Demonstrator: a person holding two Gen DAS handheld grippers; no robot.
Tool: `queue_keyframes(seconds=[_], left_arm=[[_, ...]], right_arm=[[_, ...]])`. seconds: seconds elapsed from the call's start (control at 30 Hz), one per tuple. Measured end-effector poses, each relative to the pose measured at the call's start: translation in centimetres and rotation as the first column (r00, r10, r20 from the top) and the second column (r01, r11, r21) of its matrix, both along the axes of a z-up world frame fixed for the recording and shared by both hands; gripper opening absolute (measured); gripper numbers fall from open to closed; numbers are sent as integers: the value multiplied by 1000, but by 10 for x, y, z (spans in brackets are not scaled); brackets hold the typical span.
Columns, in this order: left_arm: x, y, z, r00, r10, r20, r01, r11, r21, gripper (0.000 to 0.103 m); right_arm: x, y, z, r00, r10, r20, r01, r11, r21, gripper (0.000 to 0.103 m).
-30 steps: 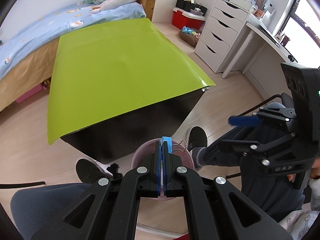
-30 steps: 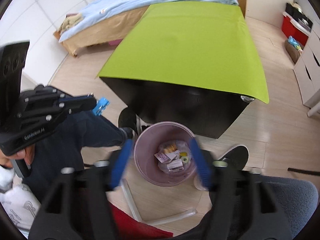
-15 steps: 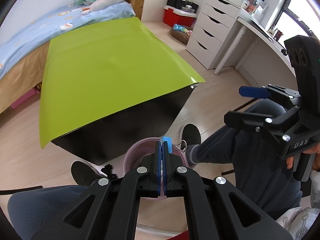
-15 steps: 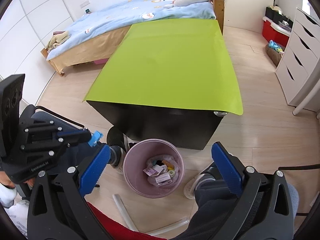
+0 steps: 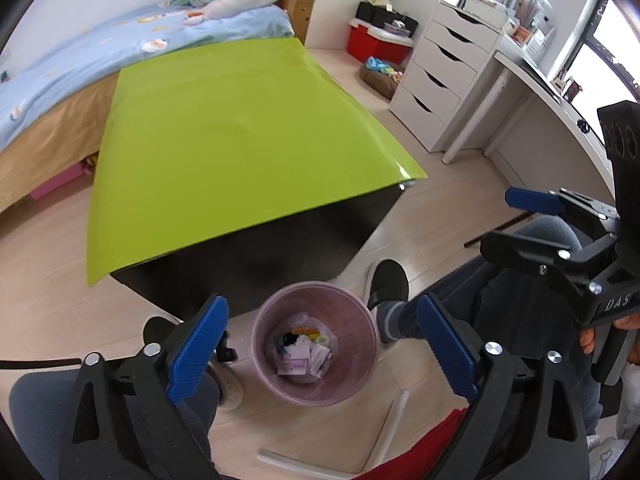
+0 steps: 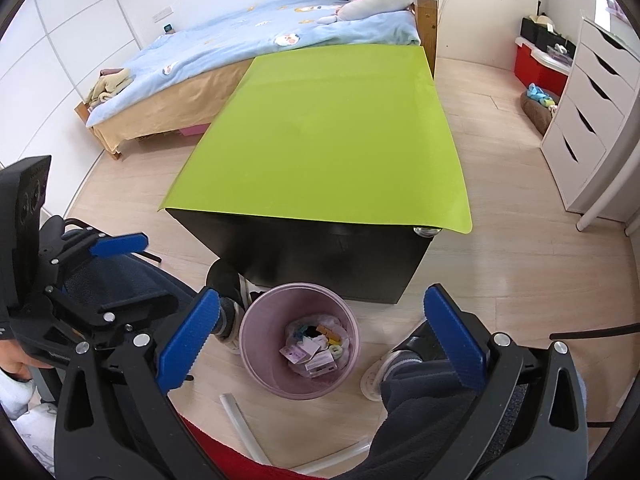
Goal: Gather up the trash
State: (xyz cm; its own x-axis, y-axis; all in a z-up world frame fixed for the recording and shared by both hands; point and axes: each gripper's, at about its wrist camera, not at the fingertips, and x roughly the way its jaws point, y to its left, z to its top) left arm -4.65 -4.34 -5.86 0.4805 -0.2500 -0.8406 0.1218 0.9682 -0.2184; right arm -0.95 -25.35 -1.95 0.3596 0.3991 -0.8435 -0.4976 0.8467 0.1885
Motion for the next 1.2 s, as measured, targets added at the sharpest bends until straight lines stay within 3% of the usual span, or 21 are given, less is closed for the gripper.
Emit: queue_keyframes(seconds=[0.3,0.53,0.83,1.2], left_arm=[[3,18,23,997,53,57,-53,998,15,95],[15,33,55,989,82,122,-90,994,61,96],[28,54,97,969,106,224,-121,991,54,96],[35,58,112,965,106,240,-116,993,29,97]], right_arm=[[6,7,18,1000,6,29,-6,1000,12,100],[20,18,46,996,25,91,-27,999,24,100],[41,36,86,984,51,170,-58,997,41,100],[46,46,100,979,68,191,-78,996,49,100]])
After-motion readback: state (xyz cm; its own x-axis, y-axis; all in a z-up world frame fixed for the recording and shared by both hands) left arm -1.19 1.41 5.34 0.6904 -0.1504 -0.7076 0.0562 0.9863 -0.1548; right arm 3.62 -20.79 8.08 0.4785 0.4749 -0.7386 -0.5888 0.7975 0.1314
